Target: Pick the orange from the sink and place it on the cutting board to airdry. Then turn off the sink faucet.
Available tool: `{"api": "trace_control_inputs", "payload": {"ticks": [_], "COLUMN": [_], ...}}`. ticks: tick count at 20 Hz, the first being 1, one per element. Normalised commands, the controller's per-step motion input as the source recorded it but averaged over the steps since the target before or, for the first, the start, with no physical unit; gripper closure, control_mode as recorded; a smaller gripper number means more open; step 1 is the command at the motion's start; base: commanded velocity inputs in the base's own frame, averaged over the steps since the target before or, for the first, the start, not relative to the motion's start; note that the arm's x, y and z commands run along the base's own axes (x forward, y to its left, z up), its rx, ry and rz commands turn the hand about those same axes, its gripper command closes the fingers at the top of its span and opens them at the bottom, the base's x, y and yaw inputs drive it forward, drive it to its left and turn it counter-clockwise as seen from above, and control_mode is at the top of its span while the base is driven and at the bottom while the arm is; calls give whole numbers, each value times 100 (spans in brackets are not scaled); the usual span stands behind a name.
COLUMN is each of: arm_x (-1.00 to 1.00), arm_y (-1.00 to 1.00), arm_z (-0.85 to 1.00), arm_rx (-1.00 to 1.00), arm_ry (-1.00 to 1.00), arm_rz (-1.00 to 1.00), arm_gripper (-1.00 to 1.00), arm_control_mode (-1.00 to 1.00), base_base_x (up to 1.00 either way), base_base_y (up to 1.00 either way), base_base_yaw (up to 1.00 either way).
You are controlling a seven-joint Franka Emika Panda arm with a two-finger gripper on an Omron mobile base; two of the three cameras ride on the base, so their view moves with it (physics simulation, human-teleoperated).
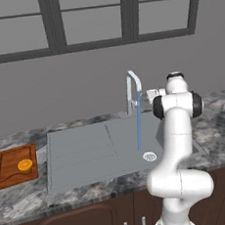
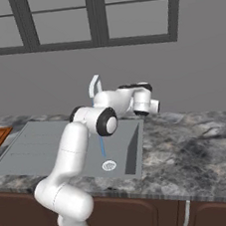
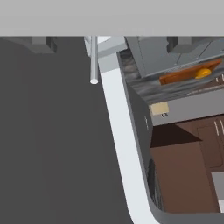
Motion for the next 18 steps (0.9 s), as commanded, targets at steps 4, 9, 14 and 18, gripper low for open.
{"api": "trace_control_inputs", "payload": {"ticks": [4,9,14,18], "arm_x": [35,27,23,21], "arm_y": [0,16,30,60], "arm_z": [-7,-4,2,15], "arm_rx": [0,3,9,3], "arm_ry": [5,2,-2,-6], "arm_rz": [0,3,16,21], "arm_gripper": [-100,-100,-100,-100], "arm_control_mode": [-100,-100,-100,-100], "base_base_x": [0,0,0,0], "base_base_y": [0,0,0,0], "base_base_yaw": [0,0,0,0]}}
